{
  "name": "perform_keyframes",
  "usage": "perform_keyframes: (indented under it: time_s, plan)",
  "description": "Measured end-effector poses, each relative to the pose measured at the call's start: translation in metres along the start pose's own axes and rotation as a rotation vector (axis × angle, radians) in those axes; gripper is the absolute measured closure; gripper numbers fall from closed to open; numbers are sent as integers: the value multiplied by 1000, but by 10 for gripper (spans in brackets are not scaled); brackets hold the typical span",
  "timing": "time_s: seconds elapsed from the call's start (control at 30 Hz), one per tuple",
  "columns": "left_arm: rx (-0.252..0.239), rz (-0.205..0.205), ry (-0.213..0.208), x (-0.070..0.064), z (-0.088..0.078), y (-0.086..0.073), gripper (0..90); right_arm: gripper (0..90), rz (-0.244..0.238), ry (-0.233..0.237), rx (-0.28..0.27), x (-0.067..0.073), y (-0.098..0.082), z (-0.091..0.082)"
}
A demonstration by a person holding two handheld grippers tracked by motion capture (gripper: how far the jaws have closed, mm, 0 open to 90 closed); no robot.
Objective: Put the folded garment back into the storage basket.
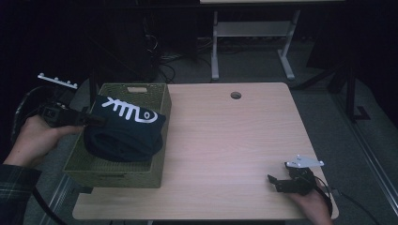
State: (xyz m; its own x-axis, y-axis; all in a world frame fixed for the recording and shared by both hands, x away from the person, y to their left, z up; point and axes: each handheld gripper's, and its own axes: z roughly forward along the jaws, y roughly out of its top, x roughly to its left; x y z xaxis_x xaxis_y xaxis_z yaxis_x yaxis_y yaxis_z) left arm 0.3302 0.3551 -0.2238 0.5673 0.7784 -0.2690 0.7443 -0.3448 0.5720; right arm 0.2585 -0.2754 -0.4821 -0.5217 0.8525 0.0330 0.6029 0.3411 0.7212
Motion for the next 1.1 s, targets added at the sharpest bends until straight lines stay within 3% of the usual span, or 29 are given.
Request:
perform_keyframes:
  time_s: [0.37,0.67,1.1]
  plan:
    - [1,-22,-4,9,-5,-8,715,134,0,-3,-1,0,0,0]
    - [24,-29,-10,26,11,-12,714,134,1,-4,-2,0,0,0]
    - [59,-82,-1,55,35,-28,714,134,1,-6,-2,-1,0,0]
